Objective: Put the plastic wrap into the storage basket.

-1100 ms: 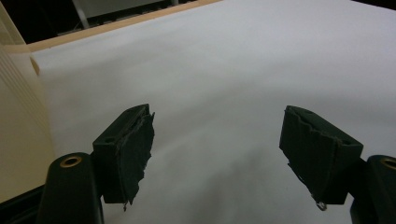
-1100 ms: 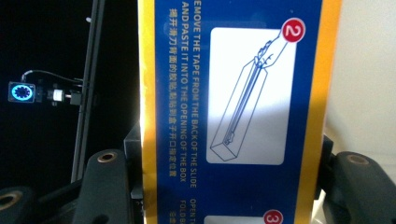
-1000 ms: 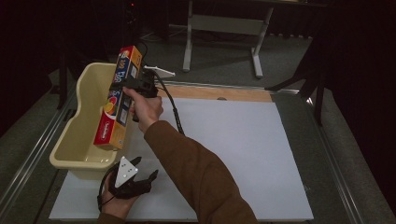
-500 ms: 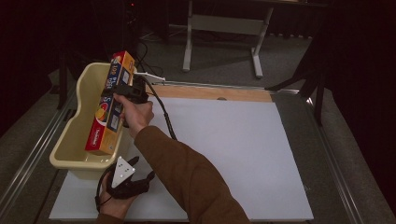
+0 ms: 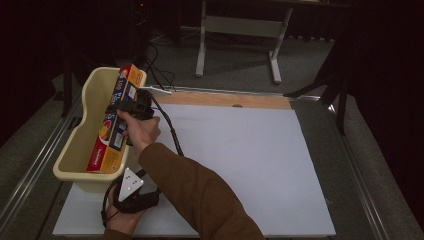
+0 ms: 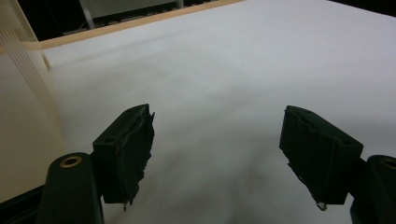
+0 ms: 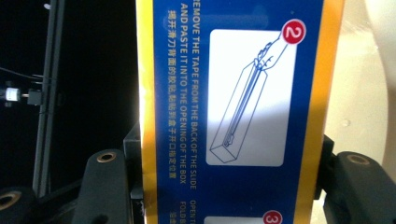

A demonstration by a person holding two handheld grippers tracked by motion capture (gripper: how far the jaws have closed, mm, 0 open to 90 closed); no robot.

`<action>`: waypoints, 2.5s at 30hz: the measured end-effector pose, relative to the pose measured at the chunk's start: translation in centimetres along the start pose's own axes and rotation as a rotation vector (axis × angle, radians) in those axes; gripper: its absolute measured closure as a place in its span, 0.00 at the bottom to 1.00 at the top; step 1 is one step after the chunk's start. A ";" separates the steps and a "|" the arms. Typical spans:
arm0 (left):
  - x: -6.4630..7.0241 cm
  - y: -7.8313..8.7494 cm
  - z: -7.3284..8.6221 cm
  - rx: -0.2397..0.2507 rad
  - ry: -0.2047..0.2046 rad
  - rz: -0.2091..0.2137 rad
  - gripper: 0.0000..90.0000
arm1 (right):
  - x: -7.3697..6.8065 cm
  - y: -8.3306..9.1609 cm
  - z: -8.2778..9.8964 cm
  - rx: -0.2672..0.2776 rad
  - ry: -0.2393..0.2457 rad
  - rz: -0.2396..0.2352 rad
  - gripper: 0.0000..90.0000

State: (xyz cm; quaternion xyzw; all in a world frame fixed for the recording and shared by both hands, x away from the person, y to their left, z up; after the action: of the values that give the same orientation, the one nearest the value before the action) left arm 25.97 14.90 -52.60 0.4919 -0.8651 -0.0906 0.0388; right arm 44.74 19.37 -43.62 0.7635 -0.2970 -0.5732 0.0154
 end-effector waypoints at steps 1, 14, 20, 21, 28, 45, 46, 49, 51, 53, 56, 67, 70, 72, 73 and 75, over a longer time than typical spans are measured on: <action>0.0 0.0 0.0 0.001 0.000 0.000 0.29 | 0.1 -0.1 0.1 -0.002 -0.008 0.009 0.43; 0.0 0.0 0.0 -0.001 0.005 0.002 0.29 | 1.0 -0.6 0.1 -0.061 -0.031 0.132 0.38; 0.0 0.0 0.1 -0.004 0.014 0.001 0.28 | 0.4 -0.1 -0.1 -0.070 -0.034 0.112 0.36; -0.1 0.0 0.1 -0.004 0.009 0.001 0.28 | 0.1 0.1 -0.2 -0.071 -0.043 0.096 0.36; 0.0 0.0 0.1 -0.004 0.009 -0.003 0.28 | -0.7 1.3 -0.2 -0.128 0.083 0.076 0.40; 0.0 -0.1 0.1 -0.007 0.001 -0.011 0.28 | 0.6 6.6 -0.4 -0.117 0.864 0.029 0.38; 0.0 -0.1 0.1 -0.006 0.001 -0.009 0.28 | 0.9 7.2 -0.5 -0.122 0.893 0.030 0.39; 0.0 -0.1 0.0 -0.007 -0.006 -0.008 0.28 | 1.8 9.3 -0.7 -0.129 0.967 0.044 0.40; 0.1 -0.2 0.0 -0.009 -0.011 -0.008 0.28 | 2.5 10.7 -0.8 -0.134 1.025 0.058 0.40; 0.1 -0.2 0.0 -0.007 -0.011 -0.009 0.28 | 3.2 12.1 -0.8 -0.143 1.077 0.072 0.40; 0.2 -0.3 -0.1 -0.008 -0.013 -0.005 0.28 | 4.2 14.1 -0.8 -0.127 1.138 0.090 0.40; 0.1 -0.2 -0.1 -0.008 -0.009 -0.010 0.28 | 10.3 20.1 -0.3 -0.030 1.087 0.133 0.36; 0.0 -0.1 -0.1 -0.008 -0.007 -0.014 0.28 | 12.3 21.4 0.2 -0.007 1.078 0.151 0.34; 0.0 -0.1 -0.1 -0.010 -0.008 -0.014 0.28 | 13.6 22.3 0.4 0.003 1.071 0.174 0.34; 0.1 -0.2 -0.1 -0.011 -0.009 -0.013 0.28 | 14.2 22.7 0.5 0.009 1.075 0.181 0.33; 0.1 -0.2 0.0 -0.013 -0.011 -0.012 0.28 | 15.3 23.7 0.6 0.019 1.084 0.204 0.33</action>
State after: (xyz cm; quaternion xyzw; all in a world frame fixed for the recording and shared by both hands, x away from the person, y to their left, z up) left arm 26.08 14.69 -52.60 0.4962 -0.8618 -0.0991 0.0365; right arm 36.45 -7.18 -48.46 0.9169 -0.3241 -0.0908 0.2146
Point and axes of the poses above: each handheld gripper's, and its own axes: y roughly backward along the jaws, z roughly out of its underside, x roughly to its right, the point moved 6 cm from there along -y, roughly forward along the jaws, and after that the axes turned 15 degrees about x, right-handed, at the moved point
